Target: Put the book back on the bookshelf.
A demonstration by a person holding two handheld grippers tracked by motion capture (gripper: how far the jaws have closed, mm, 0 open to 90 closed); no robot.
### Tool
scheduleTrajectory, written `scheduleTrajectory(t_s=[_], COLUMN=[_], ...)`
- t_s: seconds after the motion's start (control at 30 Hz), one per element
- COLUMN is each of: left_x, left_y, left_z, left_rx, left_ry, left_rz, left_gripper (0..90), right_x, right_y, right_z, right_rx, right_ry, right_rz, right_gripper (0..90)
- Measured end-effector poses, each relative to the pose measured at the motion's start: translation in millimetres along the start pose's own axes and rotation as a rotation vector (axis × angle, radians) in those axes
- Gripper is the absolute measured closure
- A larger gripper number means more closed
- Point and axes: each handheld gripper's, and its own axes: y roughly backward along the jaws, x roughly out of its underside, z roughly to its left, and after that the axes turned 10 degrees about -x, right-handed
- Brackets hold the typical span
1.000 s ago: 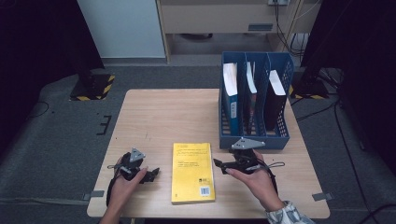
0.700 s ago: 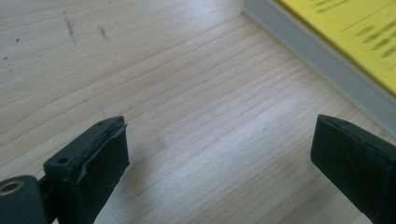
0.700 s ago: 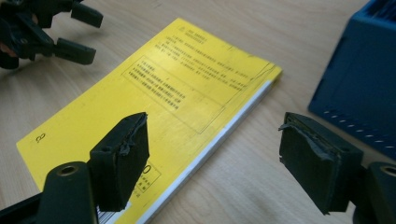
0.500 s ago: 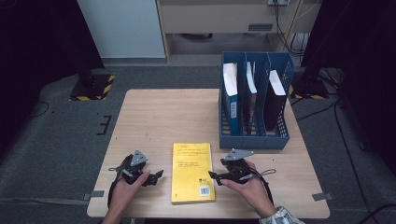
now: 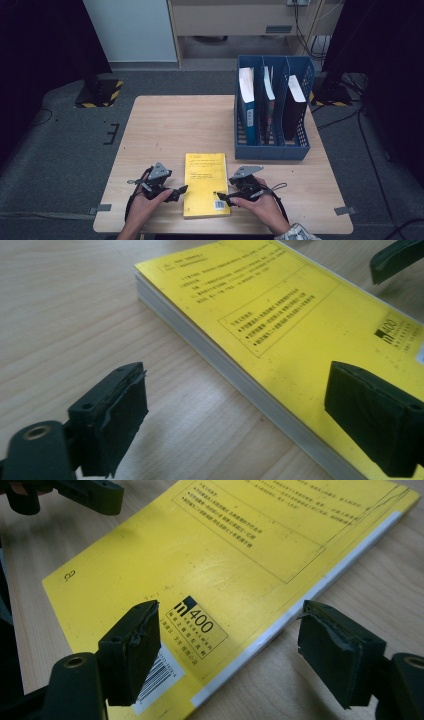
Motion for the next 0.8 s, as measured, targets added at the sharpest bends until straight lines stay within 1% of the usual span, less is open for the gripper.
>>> scheduleTrajectory(t_s=[0.03, 0.1, 0.13, 0.17, 0.2, 0.27, 0.3, 0.37, 0.4, 0.43, 0.47, 0.53, 0.63, 0.7, 0.73, 0.8], left_x=[-0.4, -1.1, -1.0, -0.8, -0.6, -0.2, 0.6, 1.0, 1.0, 0.9, 0.2, -0.5, 1.0, 2.6, 3.3, 4.3], left_y=[0.0, 0.3, -0.7, -2.5, -4.0, -7.2, -8.2, -9.2, -9.5, -9.9, -10.2, -10.7, -8.0, -5.4, -4.5, -2.8], left_z=[-1.7, -7.4, -10.1, -13.1, -15.2, -19.3, -20.4, -19.6, -19.1, -18.9, -18.7, -16.9, -9.2, -2.7, 0.4, 6.3], left_rx=[0.008, 0.013, 0.024, 0.048, 0.057, 0.054, 0.051, 0.055, 0.06, 0.066, 0.066, 0.067, 0.039, 0.023, 0.016, 0.004], left_ry=[0.004, -0.019, -0.015, -0.005, -0.007, -0.04, -0.051, -0.04, -0.038, -0.044, -0.05, -0.051, -0.024, -0.003, 0.006, 0.031], left_rz=[0.002, 0.018, 0.024, 0.031, 0.036, 0.056, 0.067, 0.067, 0.068, 0.067, 0.066, 0.064, 0.063, 0.064, 0.065, 0.068], left_gripper=[12.5, 13.1, 13.1, 13.5, 14.3, 14.8, 16.7, 18.5, 20.5, 25.5, 28.2, 32.2, 34.0, 35.1, 35.2, 35.0], right_x=[0.8, 1.8, 2.0, 2.7, 3.5, 3.5, 3.3, 4.0, 4.2, 4.4, 4.4, 4.1, 2.8, 0.5, -1.2, -4.8], right_y=[-1.7, -4.1, -5.4, -7.5, -9.4, -9.8, -9.4, -9.3, -9.2, -9.2, -9.3, -10.1, -15.0, -21.6, -24.9, -32.0], right_z=[0.6, 1.2, 1.3, 1.8, 2.4, 2.5, 2.3, 1.8, 2.2, 2.4, 2.6, 4.1, 8.9, 14.7, 16.8, 18.6], right_rx=[0.001, -0.015, -0.018, -0.011, 0.0, 0.004, 0.001, -0.002, -0.002, 0.001, 0.002, 0.011, 0.001, -0.003, -0.005, 0.001], right_ry=[-0.002, 0.001, 0.006, 0.006, 0.004, 0.001, -0.003, -0.008, -0.008, -0.004, -0.001, -0.004, 0.002, 0.012, 0.009, 0.012], right_rz=[0.002, 0.021, 0.028, 0.031, 0.033, 0.034, 0.036, 0.04, 0.041, 0.042, 0.042, 0.041, 0.037, 0.037, 0.038, 0.026], right_gripper=[25.2, 26.9, 26.8, 24.5, 23.7, 24.0, 24.1, 23.9, 24.0, 24.1, 24.1, 24.5, 25.1, 24.1, 23.8, 23.6])
